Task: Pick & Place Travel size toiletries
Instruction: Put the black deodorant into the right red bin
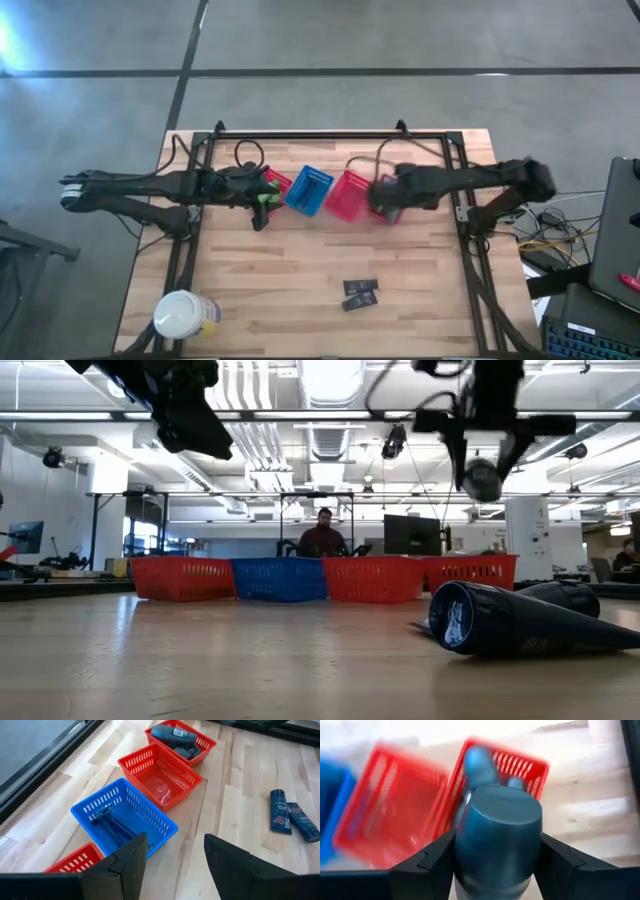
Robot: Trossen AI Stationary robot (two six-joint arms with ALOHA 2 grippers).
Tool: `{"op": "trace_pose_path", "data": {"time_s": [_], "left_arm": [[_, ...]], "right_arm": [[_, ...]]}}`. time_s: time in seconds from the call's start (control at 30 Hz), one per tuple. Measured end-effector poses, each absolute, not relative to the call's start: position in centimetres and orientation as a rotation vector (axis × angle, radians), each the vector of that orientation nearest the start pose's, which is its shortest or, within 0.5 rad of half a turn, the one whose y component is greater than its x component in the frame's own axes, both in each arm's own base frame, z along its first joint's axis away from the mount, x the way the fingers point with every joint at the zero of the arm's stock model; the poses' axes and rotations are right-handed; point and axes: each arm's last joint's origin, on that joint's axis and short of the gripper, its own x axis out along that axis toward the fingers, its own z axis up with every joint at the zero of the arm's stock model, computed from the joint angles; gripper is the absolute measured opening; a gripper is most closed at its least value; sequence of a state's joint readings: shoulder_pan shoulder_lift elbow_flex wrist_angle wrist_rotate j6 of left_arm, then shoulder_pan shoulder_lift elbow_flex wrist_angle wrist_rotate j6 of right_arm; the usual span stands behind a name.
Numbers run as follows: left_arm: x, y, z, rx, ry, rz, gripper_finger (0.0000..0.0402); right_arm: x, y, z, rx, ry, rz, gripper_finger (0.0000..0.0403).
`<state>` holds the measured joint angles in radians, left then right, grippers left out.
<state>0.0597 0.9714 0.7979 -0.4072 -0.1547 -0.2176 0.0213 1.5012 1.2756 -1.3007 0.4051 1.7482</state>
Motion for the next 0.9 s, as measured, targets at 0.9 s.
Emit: {"op": "trace_pose_path", "data": {"time_s": [0.9], "left_arm": [[20.4,1.7,28.7,-0.2,0.538,0.274,0.0202]], "right_arm": [[23.4,-4.5,18.6,1.114,0.702,-1.549,0.0255]]}}
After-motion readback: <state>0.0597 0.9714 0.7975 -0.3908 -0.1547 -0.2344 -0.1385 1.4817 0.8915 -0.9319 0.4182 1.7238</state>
